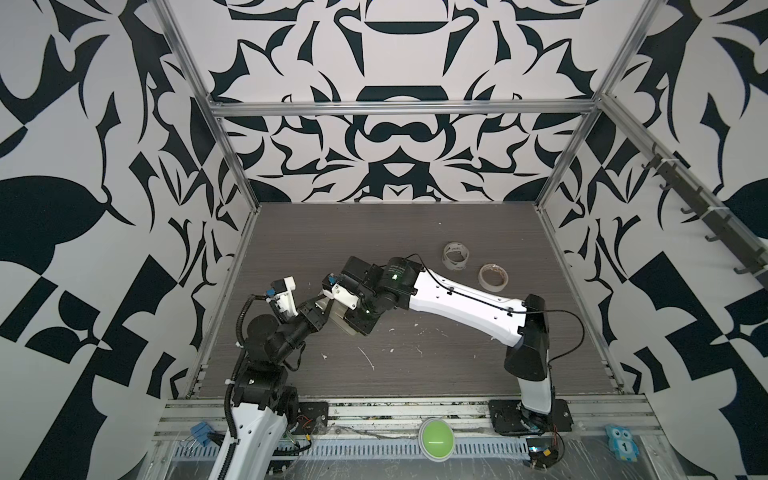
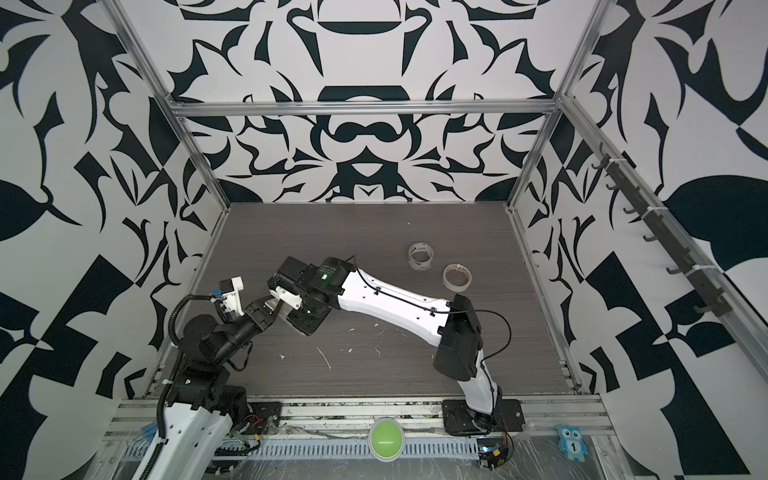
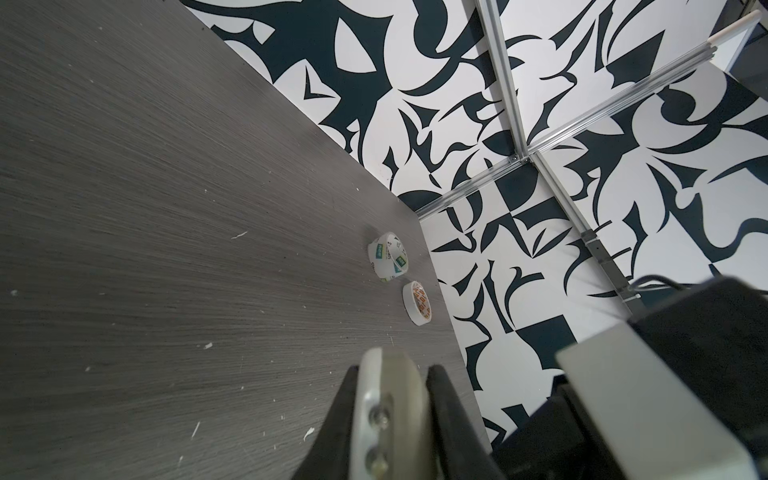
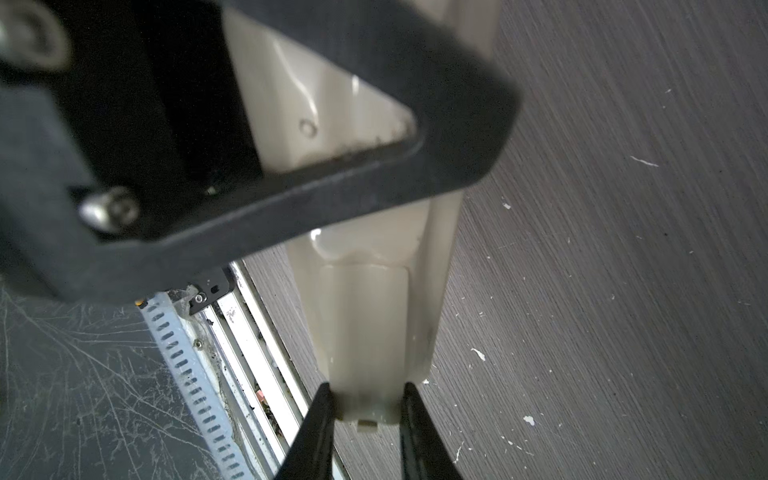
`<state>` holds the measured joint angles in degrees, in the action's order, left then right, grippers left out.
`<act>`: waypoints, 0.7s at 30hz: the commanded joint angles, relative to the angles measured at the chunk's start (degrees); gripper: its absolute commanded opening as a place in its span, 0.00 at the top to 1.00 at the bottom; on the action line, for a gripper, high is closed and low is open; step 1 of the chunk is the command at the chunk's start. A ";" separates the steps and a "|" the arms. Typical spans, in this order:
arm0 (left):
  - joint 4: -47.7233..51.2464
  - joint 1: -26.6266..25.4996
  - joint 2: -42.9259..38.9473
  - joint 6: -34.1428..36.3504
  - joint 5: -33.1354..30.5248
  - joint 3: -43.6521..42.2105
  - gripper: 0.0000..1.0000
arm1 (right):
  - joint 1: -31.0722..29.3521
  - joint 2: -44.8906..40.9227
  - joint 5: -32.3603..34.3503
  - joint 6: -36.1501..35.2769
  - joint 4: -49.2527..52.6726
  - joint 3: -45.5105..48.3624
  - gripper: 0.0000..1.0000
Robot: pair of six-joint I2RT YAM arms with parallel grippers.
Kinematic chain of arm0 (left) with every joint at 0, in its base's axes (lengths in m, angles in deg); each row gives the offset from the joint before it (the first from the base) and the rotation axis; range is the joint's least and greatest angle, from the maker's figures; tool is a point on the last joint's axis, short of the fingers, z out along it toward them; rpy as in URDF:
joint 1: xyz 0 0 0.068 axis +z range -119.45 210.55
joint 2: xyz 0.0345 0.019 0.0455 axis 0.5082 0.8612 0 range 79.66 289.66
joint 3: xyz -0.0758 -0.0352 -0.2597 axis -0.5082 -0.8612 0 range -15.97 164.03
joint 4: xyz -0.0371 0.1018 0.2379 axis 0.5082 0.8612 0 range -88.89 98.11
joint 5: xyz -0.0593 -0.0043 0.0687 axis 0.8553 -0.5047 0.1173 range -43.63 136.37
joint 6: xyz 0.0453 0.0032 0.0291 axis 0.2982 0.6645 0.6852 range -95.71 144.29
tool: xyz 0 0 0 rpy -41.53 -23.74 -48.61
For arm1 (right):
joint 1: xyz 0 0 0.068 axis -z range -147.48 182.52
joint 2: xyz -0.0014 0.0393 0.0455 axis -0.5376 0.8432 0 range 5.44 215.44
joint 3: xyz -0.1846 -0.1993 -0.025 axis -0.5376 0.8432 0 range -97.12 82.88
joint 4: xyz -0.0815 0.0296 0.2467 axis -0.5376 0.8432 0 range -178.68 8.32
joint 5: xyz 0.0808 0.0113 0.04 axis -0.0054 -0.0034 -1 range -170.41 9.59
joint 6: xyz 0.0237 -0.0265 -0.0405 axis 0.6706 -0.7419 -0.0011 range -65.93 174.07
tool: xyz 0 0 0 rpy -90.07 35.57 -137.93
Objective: Load the batteries into the remote control
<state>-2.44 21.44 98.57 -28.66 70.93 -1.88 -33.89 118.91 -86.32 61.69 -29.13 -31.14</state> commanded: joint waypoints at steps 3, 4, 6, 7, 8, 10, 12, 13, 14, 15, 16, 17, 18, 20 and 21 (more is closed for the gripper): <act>-3.10 -0.13 -1.32 -2.52 1.64 -0.27 1.00 | -0.45 -0.88 0.81 0.61 -1.80 -2.28 1.00; -3.34 -0.13 -1.27 -2.75 1.77 -0.49 1.00 | -0.47 -0.97 1.05 0.62 -1.79 -2.34 1.00; -3.85 -0.13 -1.29 -3.14 1.91 -0.80 1.00 | -0.46 -1.14 1.32 0.65 -1.75 -2.18 1.00; -4.05 -0.13 -1.24 -3.28 2.03 -0.90 1.00 | -0.47 -1.22 1.58 0.77 -1.80 -2.17 0.98; -4.12 -0.13 -1.17 -3.33 2.08 -0.90 1.00 | -0.48 -1.23 1.70 0.82 -1.81 -2.17 0.97; -4.27 -0.13 -1.18 -3.31 2.18 -0.90 1.00 | -0.55 -1.40 1.79 0.83 -1.84 -2.17 0.95; -4.31 -0.13 -1.19 -3.39 2.16 -0.89 1.00 | -0.48 -1.43 1.96 0.91 -1.89 -2.16 0.93; -4.36 -0.13 -1.22 -3.39 2.25 -0.90 1.00 | -0.49 -1.58 2.04 0.89 -1.97 -2.14 0.92; -4.36 -0.13 -1.22 -3.42 2.33 -0.96 1.00 | -0.50 -1.59 2.13 0.91 -1.98 -2.17 0.91; -4.31 -0.13 -1.19 -3.40 2.35 -1.06 1.00 | -0.50 -1.58 2.15 0.86 -1.91 -2.16 0.89; -4.36 -0.13 -1.23 -3.39 2.40 -1.05 1.00 | -0.61 -1.66 2.18 0.91 -1.87 -2.14 0.88; -4.28 -0.13 -1.19 -3.39 2.46 -0.99 1.00 | -0.62 -1.54 2.22 1.00 -1.87 -2.07 0.87; -4.23 -0.13 -1.18 -3.45 2.45 -1.03 1.00 | -0.65 -1.65 2.31 1.01 -1.89 -2.10 0.86; -4.27 -0.13 -1.19 -3.39 2.53 -1.05 1.00 | -0.60 -1.66 2.55 1.08 -1.88 -2.09 0.85; -4.29 -0.13 -1.24 -3.40 2.59 -0.99 1.00 | -0.65 -1.72 2.57 1.08 -1.94 -2.11 0.84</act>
<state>-3.47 21.53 98.09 -31.37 71.08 -2.40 -34.27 118.93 -85.03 61.73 -28.96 -31.38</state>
